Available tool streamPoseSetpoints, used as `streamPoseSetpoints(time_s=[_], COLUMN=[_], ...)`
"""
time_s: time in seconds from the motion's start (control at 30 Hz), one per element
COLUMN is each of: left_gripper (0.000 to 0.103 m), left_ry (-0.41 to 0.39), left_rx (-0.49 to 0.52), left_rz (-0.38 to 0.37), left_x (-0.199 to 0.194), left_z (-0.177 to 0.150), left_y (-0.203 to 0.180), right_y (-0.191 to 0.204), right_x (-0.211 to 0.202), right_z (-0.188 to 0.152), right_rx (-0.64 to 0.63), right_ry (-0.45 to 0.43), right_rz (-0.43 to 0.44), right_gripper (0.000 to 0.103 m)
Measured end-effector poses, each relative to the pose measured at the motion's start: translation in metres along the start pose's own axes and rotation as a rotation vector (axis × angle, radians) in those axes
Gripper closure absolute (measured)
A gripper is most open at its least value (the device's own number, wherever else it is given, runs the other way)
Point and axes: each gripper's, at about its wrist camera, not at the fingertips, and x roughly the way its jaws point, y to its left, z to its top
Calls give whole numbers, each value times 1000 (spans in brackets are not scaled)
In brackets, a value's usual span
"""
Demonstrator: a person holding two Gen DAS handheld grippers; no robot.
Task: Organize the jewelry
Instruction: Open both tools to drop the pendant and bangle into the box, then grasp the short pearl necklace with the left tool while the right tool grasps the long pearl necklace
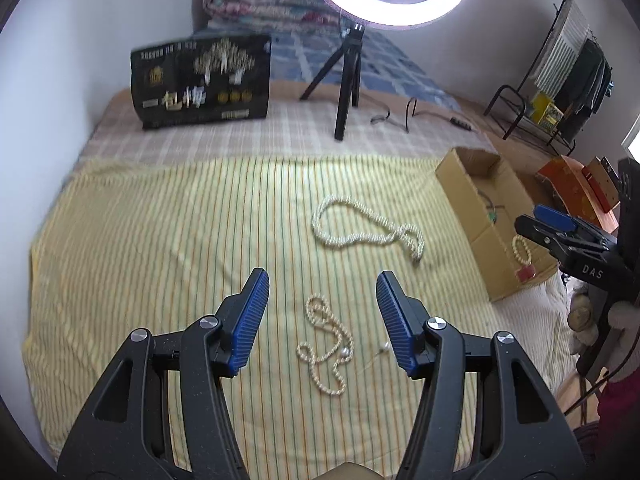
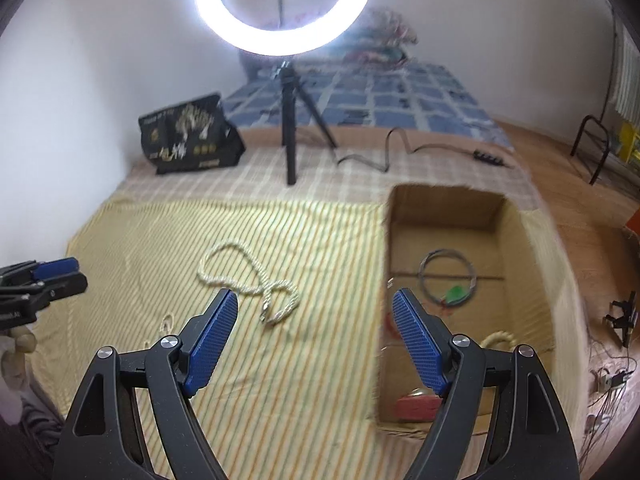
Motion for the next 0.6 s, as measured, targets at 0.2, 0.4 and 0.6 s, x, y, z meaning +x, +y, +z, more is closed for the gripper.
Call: streamPoseSetpoints(time_s=[0.2, 0.4, 0.6], left_gripper=[46, 50, 56], left_ry=[71, 141, 204], left_rx=[-37, -73, -109], left_rz=[-4, -43, -74], left_x=[21, 43, 63], left_z=[-13, -17, -20], left_y=[15, 21, 22], right_y=[10, 21, 25], right_x=[22, 45, 62], right_z=[-7, -11, -13], right_rx=[20, 6, -9], right_ry=[55, 104, 145], right_rz=[43, 59, 70], right_gripper=[23, 24, 34])
